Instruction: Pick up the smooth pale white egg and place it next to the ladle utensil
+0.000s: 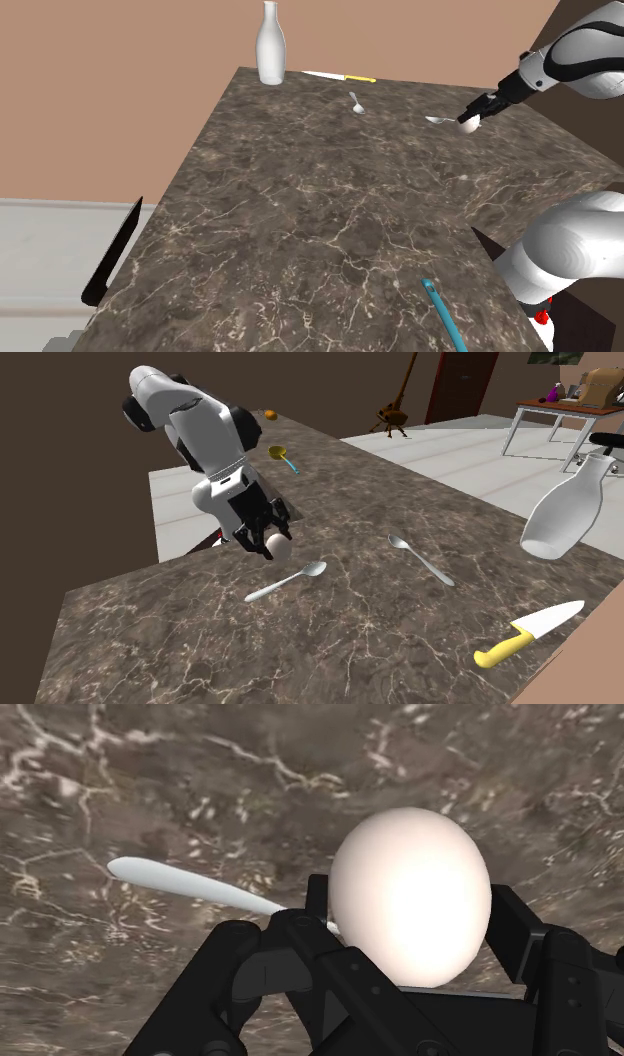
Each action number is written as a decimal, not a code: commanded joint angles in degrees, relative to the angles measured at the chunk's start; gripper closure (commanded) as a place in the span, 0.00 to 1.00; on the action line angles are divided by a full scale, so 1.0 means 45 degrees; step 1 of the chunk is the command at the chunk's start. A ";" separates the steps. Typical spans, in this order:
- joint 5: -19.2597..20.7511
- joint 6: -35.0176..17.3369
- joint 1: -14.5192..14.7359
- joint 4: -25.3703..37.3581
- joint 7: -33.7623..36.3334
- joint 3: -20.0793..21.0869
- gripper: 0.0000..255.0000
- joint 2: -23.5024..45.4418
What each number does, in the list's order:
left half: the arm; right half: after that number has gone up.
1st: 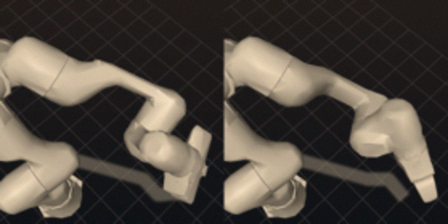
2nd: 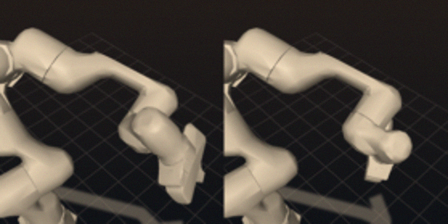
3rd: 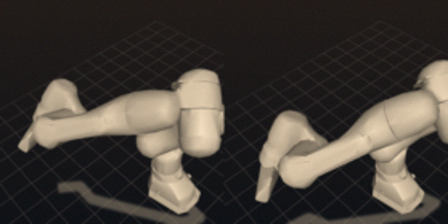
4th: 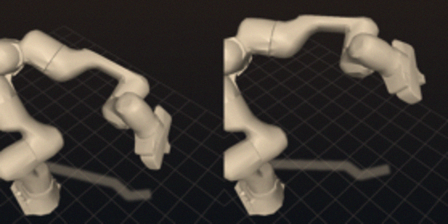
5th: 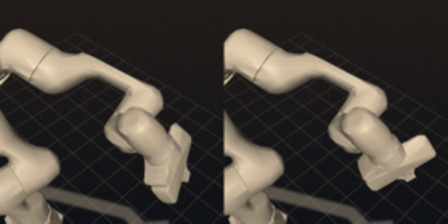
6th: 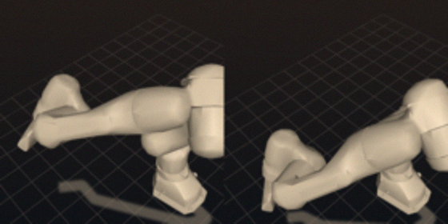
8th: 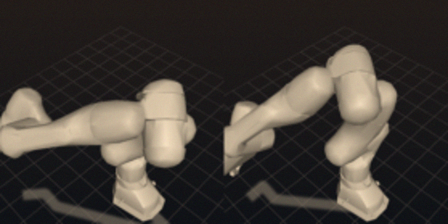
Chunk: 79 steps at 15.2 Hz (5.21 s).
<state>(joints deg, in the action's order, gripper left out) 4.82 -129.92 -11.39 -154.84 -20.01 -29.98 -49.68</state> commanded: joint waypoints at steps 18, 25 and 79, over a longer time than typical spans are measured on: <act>-0.0437 0.3055 0.0314 0.3047 0.0729 0.0933 1.00 -0.0080; -0.0597 0.4099 0.0481 0.4351 0.0938 0.1164 1.00 0.0158; -0.9238 0.7770 -0.0105 0.8754 1.5343 1.8236 1.00 -0.3605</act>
<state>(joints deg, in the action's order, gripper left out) -36.38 -94.94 -11.09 -116.80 48.14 50.98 -66.40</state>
